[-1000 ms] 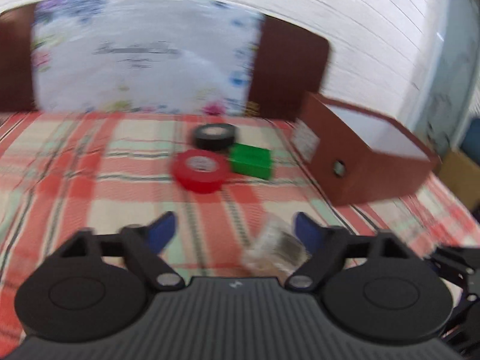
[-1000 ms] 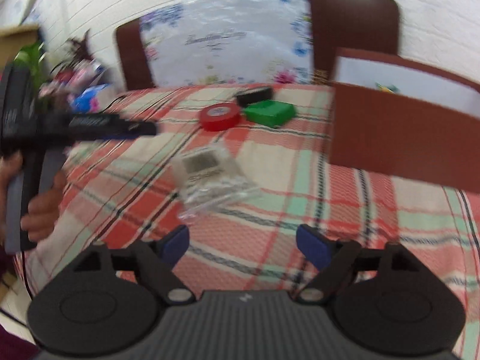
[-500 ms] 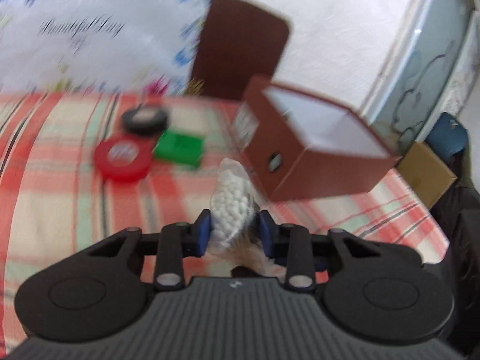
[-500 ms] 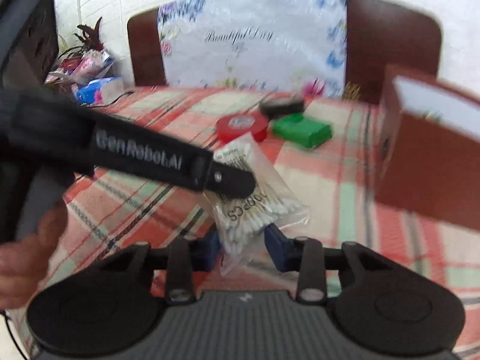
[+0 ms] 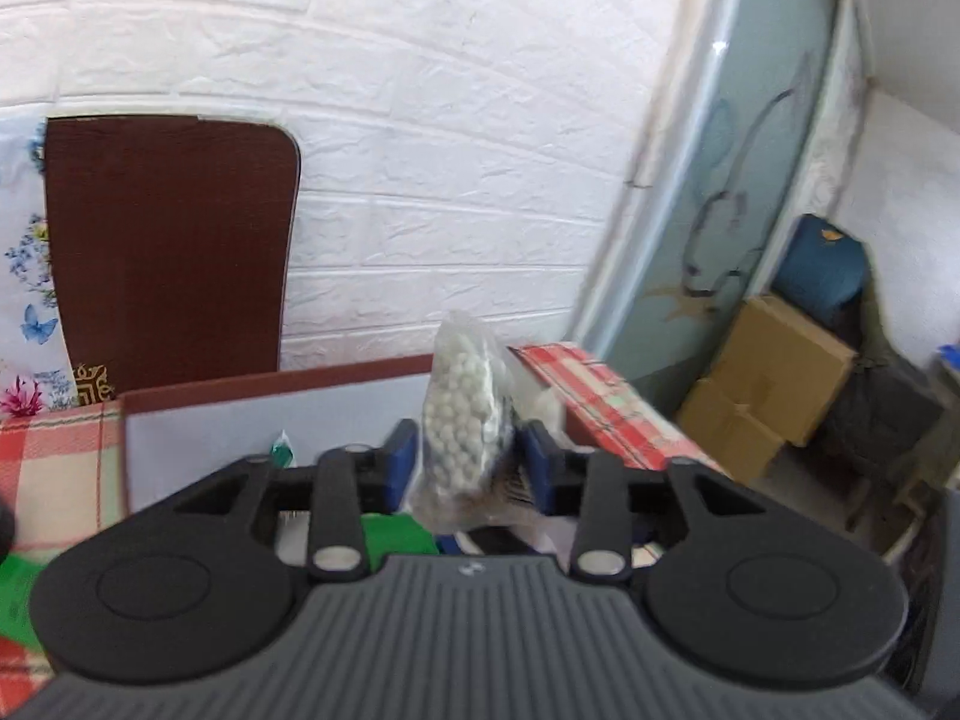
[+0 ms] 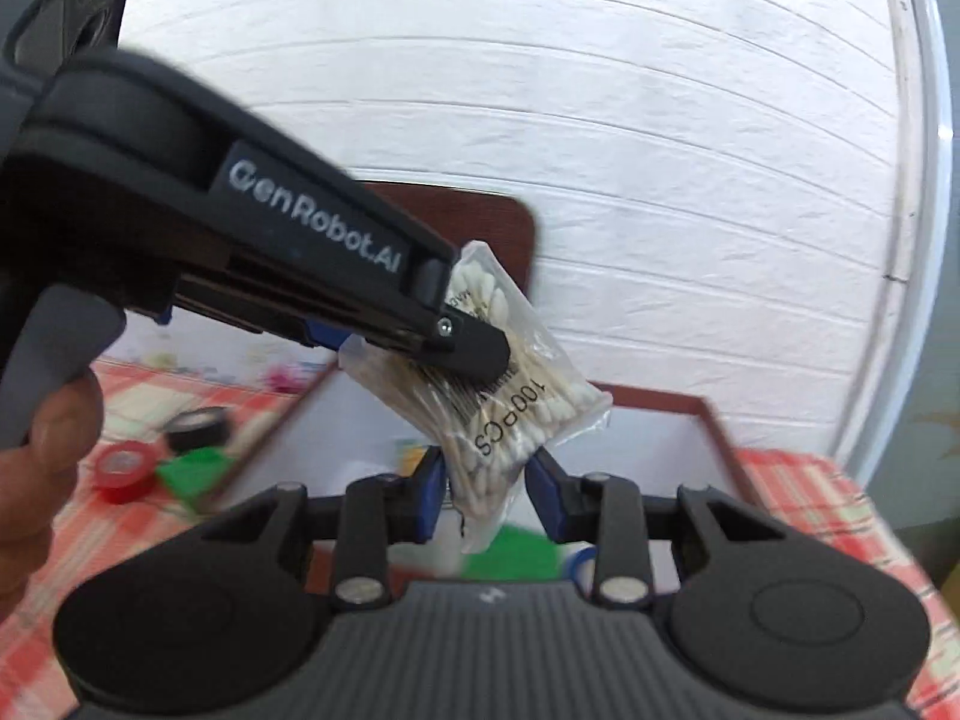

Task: Organize objects
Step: 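Grasp the cotton swab packet with the left gripper while the right gripper releases it, then lower the cotton swab packet into the brown box and open the left gripper, then move both grippers back toward the red tape roll on the cloth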

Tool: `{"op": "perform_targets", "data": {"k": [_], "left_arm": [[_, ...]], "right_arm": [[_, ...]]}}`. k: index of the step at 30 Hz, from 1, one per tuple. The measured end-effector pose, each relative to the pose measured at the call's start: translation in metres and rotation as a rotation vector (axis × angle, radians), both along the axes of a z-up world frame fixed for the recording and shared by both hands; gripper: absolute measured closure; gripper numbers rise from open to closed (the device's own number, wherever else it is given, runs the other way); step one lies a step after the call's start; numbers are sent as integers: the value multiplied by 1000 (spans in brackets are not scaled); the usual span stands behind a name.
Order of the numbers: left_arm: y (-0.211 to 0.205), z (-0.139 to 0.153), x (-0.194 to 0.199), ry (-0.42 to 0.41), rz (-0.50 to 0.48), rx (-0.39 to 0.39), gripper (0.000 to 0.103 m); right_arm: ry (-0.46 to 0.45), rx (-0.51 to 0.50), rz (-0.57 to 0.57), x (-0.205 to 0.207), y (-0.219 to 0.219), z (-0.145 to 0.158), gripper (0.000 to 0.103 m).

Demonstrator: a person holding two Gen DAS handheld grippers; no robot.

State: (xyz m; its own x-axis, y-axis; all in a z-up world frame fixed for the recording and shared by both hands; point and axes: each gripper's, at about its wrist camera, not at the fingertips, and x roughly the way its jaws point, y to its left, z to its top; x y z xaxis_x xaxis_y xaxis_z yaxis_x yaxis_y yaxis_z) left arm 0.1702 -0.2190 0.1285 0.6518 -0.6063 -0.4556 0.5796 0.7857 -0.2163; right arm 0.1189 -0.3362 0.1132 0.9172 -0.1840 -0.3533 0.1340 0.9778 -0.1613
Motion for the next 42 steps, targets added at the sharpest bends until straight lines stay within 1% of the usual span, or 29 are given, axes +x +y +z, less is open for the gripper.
{"op": "perform_targets", "data": {"k": [1,2,3,4,5,6,7,9,13,15,19,21,23,25,29,33,34,36,40,42], "left_arm": [[-13,-6,9,-16,77,68,39],[-23,-14,18,-14,152,145,43],[-27,-21,25,12,193,199,46],[-26,-27,28,43,203,212,47],[-21,-30,27,56,201,206,47],[-17,-32,23,41,210,212,46],[-15,-33,20,18,228,239,45],[-10,-33,10,-12,242,289,45],[8,-29,-16,-36,252,322,45],[18,-25,-29,-41,250,321,45],[39,-19,-58,-55,246,315,44],[50,-18,-73,-54,244,314,41],[61,-19,-88,-50,237,310,40],[72,-21,-102,-45,239,305,38],[91,-26,-126,-22,228,278,25],[107,-30,-150,-48,241,273,13],[111,-31,-154,-48,246,269,12],[119,-32,-160,-40,259,262,9],[132,-35,-169,-25,292,255,5],[137,-36,-172,-11,299,249,5]], "right_arm": [[16,-49,-40,16,-10,-8,57],[45,-85,-78,29,-19,-17,37],[76,-87,-120,38,-28,-26,41],[89,-44,-135,39,-37,-31,47],[69,21,-121,33,-43,-33,52],[42,65,-112,24,-47,-33,50],[16,90,-118,14,-48,-33,48],[-14,116,-129,0,-45,-32,48],[-76,233,-153,-34,-48,-22,47],[-103,283,-166,-55,-46,-19,45],[-141,401,-195,-84,-25,-7,43],[-132,456,-193,-98,-17,-7,41],[-102,491,-182,-113,-7,-8,41],[-73,503,-169,-123,4,-5,41],[-76,519,-162,-144,20,3,40],[-104,519,-179,-166,38,12,30],[-107,515,-182,-172,44,13,29],[-107,511,-186,-180,52,14,23],[-108,505,-179,-190,68,18,14],[-117,488,-175,-195,76,22,6]]}}
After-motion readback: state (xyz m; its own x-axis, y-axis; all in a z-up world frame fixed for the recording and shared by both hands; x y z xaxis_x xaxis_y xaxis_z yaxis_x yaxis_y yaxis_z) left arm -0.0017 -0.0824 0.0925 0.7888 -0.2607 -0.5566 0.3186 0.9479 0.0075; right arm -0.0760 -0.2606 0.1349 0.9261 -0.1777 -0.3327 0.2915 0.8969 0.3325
